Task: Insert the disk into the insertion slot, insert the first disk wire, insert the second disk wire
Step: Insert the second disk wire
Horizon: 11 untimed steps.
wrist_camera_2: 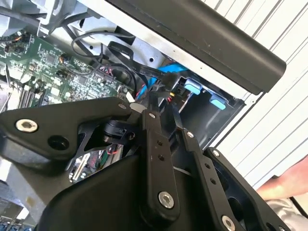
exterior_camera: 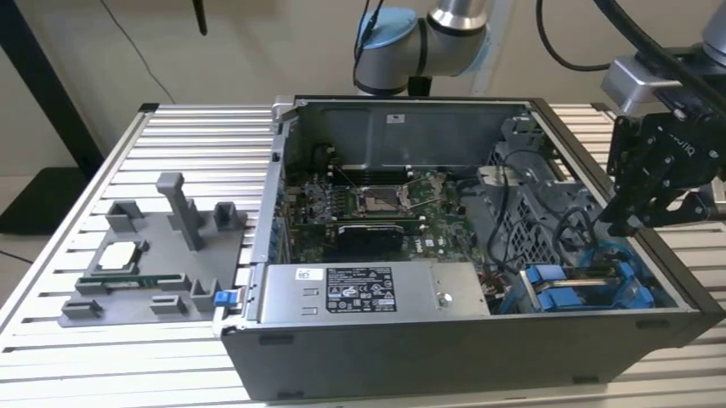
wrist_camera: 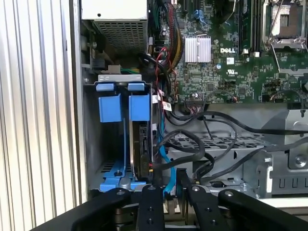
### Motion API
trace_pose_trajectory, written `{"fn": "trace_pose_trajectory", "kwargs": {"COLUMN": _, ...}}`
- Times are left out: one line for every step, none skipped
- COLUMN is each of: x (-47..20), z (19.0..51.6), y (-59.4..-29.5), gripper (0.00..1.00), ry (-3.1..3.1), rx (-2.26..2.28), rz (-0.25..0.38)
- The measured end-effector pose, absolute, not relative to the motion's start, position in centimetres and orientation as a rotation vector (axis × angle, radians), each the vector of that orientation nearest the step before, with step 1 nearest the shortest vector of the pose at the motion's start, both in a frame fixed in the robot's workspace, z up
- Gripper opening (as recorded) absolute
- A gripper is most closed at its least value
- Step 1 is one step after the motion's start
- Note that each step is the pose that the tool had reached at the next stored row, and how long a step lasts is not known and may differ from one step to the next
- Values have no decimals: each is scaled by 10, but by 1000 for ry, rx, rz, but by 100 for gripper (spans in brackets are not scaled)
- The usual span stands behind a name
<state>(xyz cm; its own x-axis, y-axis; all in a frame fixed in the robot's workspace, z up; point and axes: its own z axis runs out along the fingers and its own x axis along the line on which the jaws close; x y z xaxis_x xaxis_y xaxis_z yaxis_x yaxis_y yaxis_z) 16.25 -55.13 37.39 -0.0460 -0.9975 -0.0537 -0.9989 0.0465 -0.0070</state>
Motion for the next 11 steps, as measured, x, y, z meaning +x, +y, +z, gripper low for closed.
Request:
{"fn": "trace_pose_trajectory", "kwargs": {"x": 164, "z": 374, "y": -551, "gripper": 100, "ry": 2240, "rx": -2139, "rz": 50}}
{"fn": "trace_pose_trajectory", "kwargs": {"x": 165, "z": 374, "y": -551, "gripper": 100, "ry": 2240, "rx": -2139, "rz": 50}}
{"fn": "trace_pose_trajectory", "kwargs": {"x": 166, "z": 375, "y": -551, "gripper": 100, "ry": 2240, "rx": -2139, "rz": 50}}
{"fn": "trace_pose_trajectory", "kwargs": {"x": 167, "z": 375, "y": -551, "gripper": 100, "ry": 2240, "rx": -2139, "rz": 50}}
{"fn": "trace_pose_trajectory", "kwargs": {"x": 169, "z": 375, "y": -551, "gripper": 100, "ry": 2240, "rx": -2139, "rz": 50}}
{"fn": "trace_pose_trajectory", "kwargs": {"x": 170, "z": 375, "y": -551, "gripper": 100, "ry": 2240, "rx": -2139, "rz": 50}}
{"fn": "trace_pose_trajectory", "kwargs": {"x": 172, "z": 375, "y": -551, "gripper": 100, "ry": 2241, "rx": -2140, "rz": 51}}
{"fn": "trace_pose_trajectory", "kwargs": {"x": 174, "z": 375, "y": -551, "gripper": 100, "ry": 2241, "rx": -2140, "rz": 52}}
{"fn": "trace_pose_trajectory", "kwargs": {"x": 176, "z": 375, "y": -551, "gripper": 100, "ry": 2242, "rx": -2141, "rz": 53}}
{"fn": "trace_pose_trajectory", "kwargs": {"x": 178, "z": 375, "y": -551, "gripper": 100, "ry": 2242, "rx": -2141, "rz": 54}}
{"fn": "trace_pose_trajectory", "kwargs": {"x": 180, "z": 375, "y": -551, "gripper": 100, "ry": 2242, "rx": -2142, "rz": 54}}
